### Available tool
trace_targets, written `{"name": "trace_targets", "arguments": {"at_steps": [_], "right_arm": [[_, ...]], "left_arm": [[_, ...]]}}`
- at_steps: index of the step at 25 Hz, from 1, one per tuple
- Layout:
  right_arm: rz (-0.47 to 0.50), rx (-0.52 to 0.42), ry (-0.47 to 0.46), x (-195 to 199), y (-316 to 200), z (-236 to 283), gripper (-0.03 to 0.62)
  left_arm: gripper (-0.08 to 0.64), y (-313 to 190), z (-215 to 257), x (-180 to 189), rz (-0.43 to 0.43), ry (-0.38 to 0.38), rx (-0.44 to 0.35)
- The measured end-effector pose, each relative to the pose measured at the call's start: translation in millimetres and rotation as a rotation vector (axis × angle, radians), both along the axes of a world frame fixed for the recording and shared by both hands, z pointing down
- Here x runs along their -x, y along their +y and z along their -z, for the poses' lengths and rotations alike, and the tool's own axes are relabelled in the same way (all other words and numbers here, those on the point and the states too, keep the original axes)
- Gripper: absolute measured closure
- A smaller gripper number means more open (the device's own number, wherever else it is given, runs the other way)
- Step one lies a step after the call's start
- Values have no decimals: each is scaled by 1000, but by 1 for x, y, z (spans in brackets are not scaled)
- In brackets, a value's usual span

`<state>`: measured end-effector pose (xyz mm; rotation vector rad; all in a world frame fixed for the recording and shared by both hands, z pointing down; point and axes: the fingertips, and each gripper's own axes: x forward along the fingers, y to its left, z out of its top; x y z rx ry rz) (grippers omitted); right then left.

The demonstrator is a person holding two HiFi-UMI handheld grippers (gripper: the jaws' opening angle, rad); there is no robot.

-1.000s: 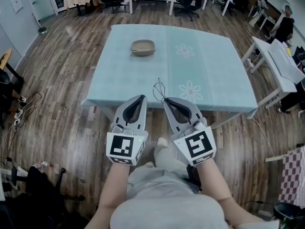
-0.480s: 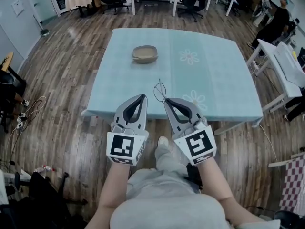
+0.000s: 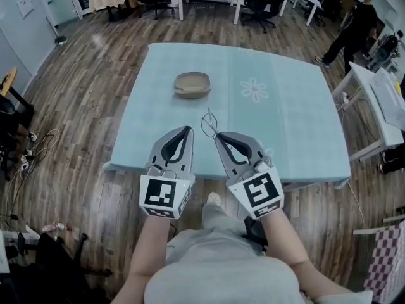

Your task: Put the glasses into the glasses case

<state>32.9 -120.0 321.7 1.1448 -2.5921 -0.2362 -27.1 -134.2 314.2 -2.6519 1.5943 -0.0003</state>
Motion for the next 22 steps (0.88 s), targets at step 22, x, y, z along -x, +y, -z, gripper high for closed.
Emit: {"name": "trace_targets", "arguments": {"at_steps": [22], "right_arm": [[144, 83, 47, 0, -141, -26, 584]], "left_arm": [[551, -131, -24, 7, 144, 1, 94]]}}
